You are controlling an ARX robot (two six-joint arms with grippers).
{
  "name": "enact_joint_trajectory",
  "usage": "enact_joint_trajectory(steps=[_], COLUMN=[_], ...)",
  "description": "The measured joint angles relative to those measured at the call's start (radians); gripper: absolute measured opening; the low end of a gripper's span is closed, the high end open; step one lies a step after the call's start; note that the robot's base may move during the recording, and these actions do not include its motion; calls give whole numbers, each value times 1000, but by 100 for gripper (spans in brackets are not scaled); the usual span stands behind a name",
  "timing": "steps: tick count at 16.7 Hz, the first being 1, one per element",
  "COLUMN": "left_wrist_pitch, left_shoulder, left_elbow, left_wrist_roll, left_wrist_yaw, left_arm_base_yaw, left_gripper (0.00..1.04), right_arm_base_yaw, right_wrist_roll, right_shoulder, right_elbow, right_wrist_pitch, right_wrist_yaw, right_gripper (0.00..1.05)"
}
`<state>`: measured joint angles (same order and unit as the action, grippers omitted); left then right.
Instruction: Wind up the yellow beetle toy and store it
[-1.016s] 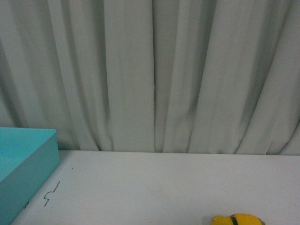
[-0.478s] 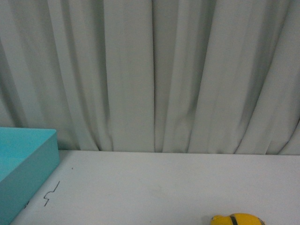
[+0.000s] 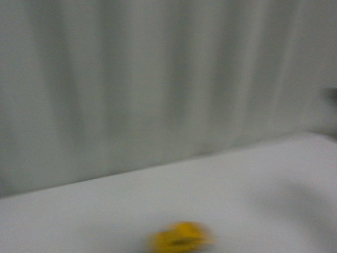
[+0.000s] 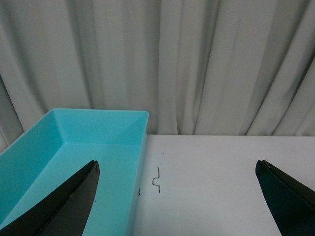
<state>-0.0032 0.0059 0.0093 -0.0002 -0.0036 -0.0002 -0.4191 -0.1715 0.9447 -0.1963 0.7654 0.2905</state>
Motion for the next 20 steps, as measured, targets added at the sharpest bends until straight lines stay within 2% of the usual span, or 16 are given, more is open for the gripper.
enact_joint_trajectory(steps=[1, 2, 3, 4, 9, 10, 12, 15, 18, 20], left_wrist_pitch=[0, 0, 0, 0, 0, 0, 0, 0, 0, 0], left_shoulder=[0, 0, 0, 0, 0, 0, 0, 0, 0, 0], left_elbow=[0, 0, 0, 0, 0, 0, 0, 0, 0, 0], left_wrist_roll=[0, 0, 0, 0, 0, 0, 0, 0, 0, 0], left_wrist_yaw=[3, 3, 3, 3, 3, 3, 3, 3, 3, 3], left_arm_base_yaw=[0, 0, 0, 0, 0, 0, 0, 0, 0, 0], left_gripper=[98, 98, 98, 98, 98, 98, 98, 98, 98, 98], right_arm_base_yaw=[13, 87, 184, 228, 296, 302, 285, 254, 267, 291], right_wrist_roll=[3, 33, 90, 132, 309, 390, 733, 1238, 1627, 1806], right_shoulder=[142, 348, 516, 587, 720, 756, 877, 1052, 1184, 1247], right_elbow=[-70, -209, -370, -456, -636, -688, -885, -1130, -1254, -1311], right_wrist_pitch=[73, 112, 65, 17, -147, -229, -608, -1088, -1414, -1535], right_wrist_yaw=[36, 77, 163, 227, 414, 478, 630, 613, 561, 520], right_gripper=[98, 98, 98, 98, 98, 98, 98, 98, 98, 98])
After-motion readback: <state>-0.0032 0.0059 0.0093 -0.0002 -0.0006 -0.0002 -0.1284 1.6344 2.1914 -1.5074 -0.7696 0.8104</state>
